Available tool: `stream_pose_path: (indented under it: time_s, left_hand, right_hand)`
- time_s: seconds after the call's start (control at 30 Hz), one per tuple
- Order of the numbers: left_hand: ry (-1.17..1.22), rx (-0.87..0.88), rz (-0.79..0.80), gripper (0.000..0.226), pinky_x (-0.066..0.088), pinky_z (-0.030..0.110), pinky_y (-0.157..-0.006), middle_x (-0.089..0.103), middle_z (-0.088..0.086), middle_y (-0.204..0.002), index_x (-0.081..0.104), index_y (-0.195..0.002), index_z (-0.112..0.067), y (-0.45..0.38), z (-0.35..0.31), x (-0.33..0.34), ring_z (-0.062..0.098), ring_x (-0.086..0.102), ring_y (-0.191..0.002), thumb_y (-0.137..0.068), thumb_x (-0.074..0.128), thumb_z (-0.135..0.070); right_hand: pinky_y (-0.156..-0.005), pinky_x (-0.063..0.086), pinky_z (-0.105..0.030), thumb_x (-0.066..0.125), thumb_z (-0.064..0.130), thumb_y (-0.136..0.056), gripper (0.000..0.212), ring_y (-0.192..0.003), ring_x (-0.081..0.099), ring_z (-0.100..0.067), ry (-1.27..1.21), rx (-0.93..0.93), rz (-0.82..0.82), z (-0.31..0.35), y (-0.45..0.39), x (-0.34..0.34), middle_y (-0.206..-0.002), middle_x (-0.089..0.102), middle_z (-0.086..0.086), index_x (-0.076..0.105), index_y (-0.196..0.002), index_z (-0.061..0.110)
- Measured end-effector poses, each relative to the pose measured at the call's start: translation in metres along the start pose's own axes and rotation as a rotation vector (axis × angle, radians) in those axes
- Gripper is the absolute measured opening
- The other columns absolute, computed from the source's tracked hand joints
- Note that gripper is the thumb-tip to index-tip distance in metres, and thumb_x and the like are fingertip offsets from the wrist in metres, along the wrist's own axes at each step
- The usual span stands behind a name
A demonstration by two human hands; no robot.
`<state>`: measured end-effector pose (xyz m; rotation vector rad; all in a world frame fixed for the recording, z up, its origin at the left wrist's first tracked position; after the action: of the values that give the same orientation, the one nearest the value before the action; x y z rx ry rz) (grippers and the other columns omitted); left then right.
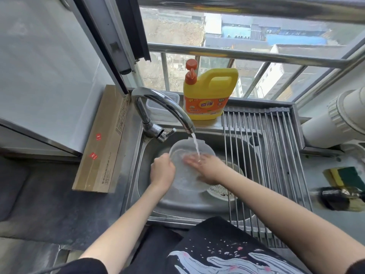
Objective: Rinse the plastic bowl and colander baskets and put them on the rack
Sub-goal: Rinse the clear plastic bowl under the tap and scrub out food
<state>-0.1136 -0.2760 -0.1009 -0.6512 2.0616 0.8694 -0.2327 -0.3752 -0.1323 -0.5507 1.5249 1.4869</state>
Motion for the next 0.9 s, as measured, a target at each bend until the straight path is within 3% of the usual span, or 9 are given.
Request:
stream_pose_path:
  time_s: [0.1, 0.27, 0.33, 0.4, 0.47, 0.57, 0.7, 0.8, 0.9]
  left_hand:
    - [0.009, 0.011, -0.02, 0.019, 0.043, 0.042, -0.074, 0.064, 0.028, -0.103, 0.058, -0.095, 0.002, -0.003, -0.004, 0.004, 0.045, 0.059, -0.099, -0.093, 0.041, -0.007]
    - [-0.041, 0.086, -0.072, 0.037, 0.045, 0.043, -0.082, 0.065, 0.026, -0.11, 0.053, -0.127, -0.005, -0.008, -0.005, 0.003, 0.045, 0.059, -0.103, -0.094, 0.036, -0.002]
    - [-0.058, 0.118, -0.092, 0.046, 0.044, 0.043, -0.086, 0.064, 0.023, -0.114, 0.045, -0.138, -0.006, -0.012, -0.008, 0.002, 0.043, 0.059, -0.105, -0.094, 0.034, 0.001]
    - [-0.047, 0.106, -0.114, 0.044, 0.044, 0.042, -0.083, 0.065, 0.022, -0.11, 0.048, -0.133, -0.005, -0.016, -0.003, -0.001, 0.043, 0.06, -0.102, -0.093, 0.034, 0.002]
    - [-0.018, 0.074, -0.136, 0.039, 0.045, 0.043, -0.08, 0.066, 0.023, -0.105, 0.051, -0.128, -0.003, -0.018, 0.008, -0.003, 0.043, 0.06, -0.098, -0.093, 0.035, 0.002]
    - [0.066, 0.072, -0.158, 0.035, 0.046, 0.045, -0.078, 0.066, 0.023, -0.101, 0.051, -0.124, -0.001, -0.011, 0.009, -0.002, 0.042, 0.061, -0.094, -0.093, 0.035, 0.002]
    - [0.07, 0.099, -0.163, 0.045, 0.044, 0.044, -0.086, 0.062, 0.021, -0.12, 0.043, -0.139, -0.006, -0.009, 0.003, 0.005, 0.04, 0.058, -0.109, -0.095, 0.034, 0.0]
    - [0.133, 0.076, -0.16, 0.047, 0.043, 0.044, -0.088, 0.06, 0.021, -0.124, 0.039, -0.143, -0.009, -0.009, 0.012, 0.006, 0.04, 0.056, -0.112, -0.097, 0.034, -0.002]
    - [0.226, 0.045, -0.142, 0.044, 0.043, 0.042, -0.087, 0.06, 0.02, -0.125, 0.042, -0.14, -0.009, -0.009, 0.007, 0.012, 0.039, 0.055, -0.113, -0.097, 0.037, -0.003]
  right_hand:
    - [-0.119, 0.009, -0.038, 0.037, 0.011, -0.096, 0.075, -0.148, 0.004, -0.027, -0.038, 0.25, -0.036, 0.003, 0.003, -0.001, -0.16, 0.006, -0.013, -0.014, -0.151, 0.013]
    - [-0.118, 0.009, -0.043, 0.04, 0.032, -0.099, 0.077, -0.146, 0.007, -0.034, 0.16, 0.519, 0.186, 0.024, -0.005, 0.004, -0.159, 0.0, -0.02, -0.009, -0.148, -0.001]
    - [-0.117, -0.001, -0.052, 0.034, 0.039, -0.1, 0.07, -0.146, 0.0, -0.039, 0.255, 0.471, 0.29, 0.027, -0.004, 0.003, -0.158, 0.0, -0.02, 0.002, -0.151, 0.004]
    - [-0.11, -0.008, -0.065, 0.031, 0.036, -0.1, 0.053, -0.144, 0.003, -0.045, 0.267, 0.254, 0.314, 0.03, -0.003, 0.011, -0.156, 0.024, -0.017, 0.031, -0.148, 0.014]
    - [-0.11, -0.012, -0.062, 0.023, 0.037, -0.102, 0.046, -0.146, 0.015, -0.034, 0.205, 0.096, 0.213, 0.018, 0.007, 0.007, -0.144, 0.048, -0.007, 0.049, -0.136, 0.019]
    - [-0.114, -0.014, -0.048, 0.016, 0.048, -0.101, 0.059, -0.146, 0.019, -0.019, 0.195, 0.194, -0.01, 0.003, 0.012, -0.004, -0.148, 0.043, -0.004, 0.046, -0.14, 0.014]
    - [-0.118, -0.01, -0.048, 0.009, 0.054, -0.099, 0.071, -0.137, 0.039, -0.024, -0.076, 0.093, 0.101, 0.038, 0.012, 0.007, -0.13, 0.059, -0.015, 0.046, -0.138, 0.008]
    - [-0.12, -0.004, -0.04, 0.015, 0.057, -0.097, 0.066, -0.136, 0.04, -0.019, -0.136, 0.117, 0.019, 0.025, 0.017, 0.007, -0.141, 0.051, -0.011, 0.034, -0.146, 0.016]
    - [-0.118, 0.005, -0.05, 0.022, 0.063, -0.094, 0.071, -0.135, 0.04, -0.027, -0.214, 0.162, 0.002, 0.033, 0.013, 0.011, -0.144, 0.047, -0.011, 0.03, -0.147, 0.017]
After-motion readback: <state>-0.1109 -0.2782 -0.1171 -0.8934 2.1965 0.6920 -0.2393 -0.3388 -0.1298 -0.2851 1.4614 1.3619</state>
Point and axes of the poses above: each hand's wrist, its own y-axis away from the middle knuckle, its own x-axis out of the palm, z = x × y, the point moved 3 cm from there along -y, towards the middle knuckle
